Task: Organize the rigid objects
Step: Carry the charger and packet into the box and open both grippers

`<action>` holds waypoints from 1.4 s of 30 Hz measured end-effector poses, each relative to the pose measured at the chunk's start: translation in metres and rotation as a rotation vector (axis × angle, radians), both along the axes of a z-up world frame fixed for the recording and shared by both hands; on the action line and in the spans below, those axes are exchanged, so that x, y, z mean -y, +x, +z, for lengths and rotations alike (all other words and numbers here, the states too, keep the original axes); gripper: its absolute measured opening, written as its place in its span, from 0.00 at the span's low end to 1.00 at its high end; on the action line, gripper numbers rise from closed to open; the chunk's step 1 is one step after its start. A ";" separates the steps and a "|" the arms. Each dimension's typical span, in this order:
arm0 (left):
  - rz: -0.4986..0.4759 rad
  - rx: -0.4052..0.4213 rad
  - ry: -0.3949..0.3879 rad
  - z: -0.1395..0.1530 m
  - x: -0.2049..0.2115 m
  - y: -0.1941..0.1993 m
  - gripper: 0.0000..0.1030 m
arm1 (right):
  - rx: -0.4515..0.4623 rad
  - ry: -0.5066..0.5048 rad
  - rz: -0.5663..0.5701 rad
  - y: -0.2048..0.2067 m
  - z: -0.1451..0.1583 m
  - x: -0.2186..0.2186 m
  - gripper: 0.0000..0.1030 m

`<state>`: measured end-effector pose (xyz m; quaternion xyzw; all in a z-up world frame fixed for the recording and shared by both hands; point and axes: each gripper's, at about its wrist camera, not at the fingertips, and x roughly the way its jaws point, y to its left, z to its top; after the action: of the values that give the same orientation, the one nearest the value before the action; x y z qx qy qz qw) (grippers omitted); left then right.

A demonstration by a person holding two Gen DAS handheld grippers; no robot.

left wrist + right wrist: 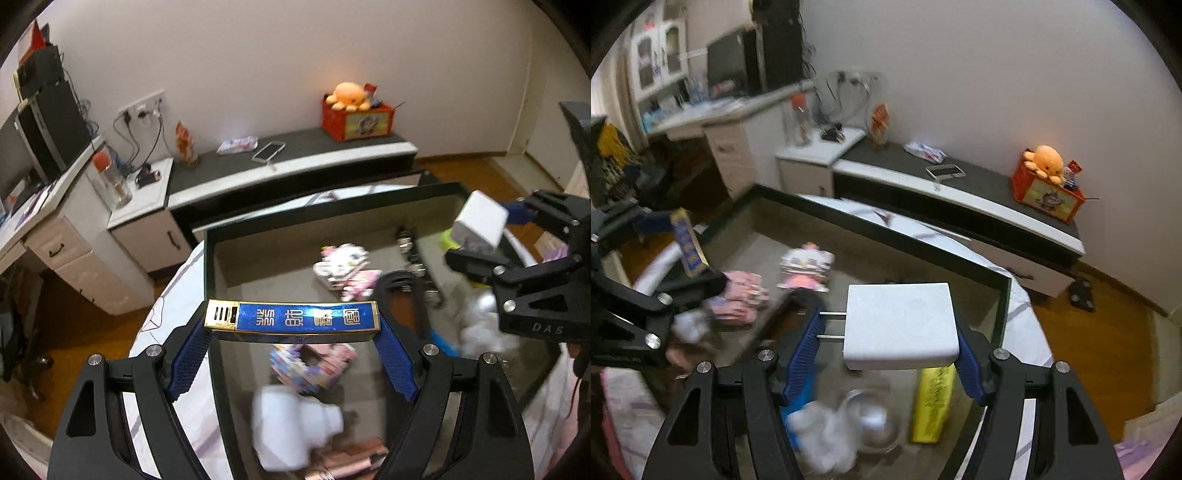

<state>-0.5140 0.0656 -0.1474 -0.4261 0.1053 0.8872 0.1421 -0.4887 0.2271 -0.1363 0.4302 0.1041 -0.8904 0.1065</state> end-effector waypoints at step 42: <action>0.002 -0.057 0.045 0.016 -0.001 0.046 0.98 | 0.053 -0.067 0.024 0.023 0.003 -0.004 0.68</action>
<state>-0.4684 0.0668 -0.1313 -0.3976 0.0887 0.9012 0.1480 -0.4657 0.2315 -0.1329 0.4483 0.0767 -0.8804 0.1343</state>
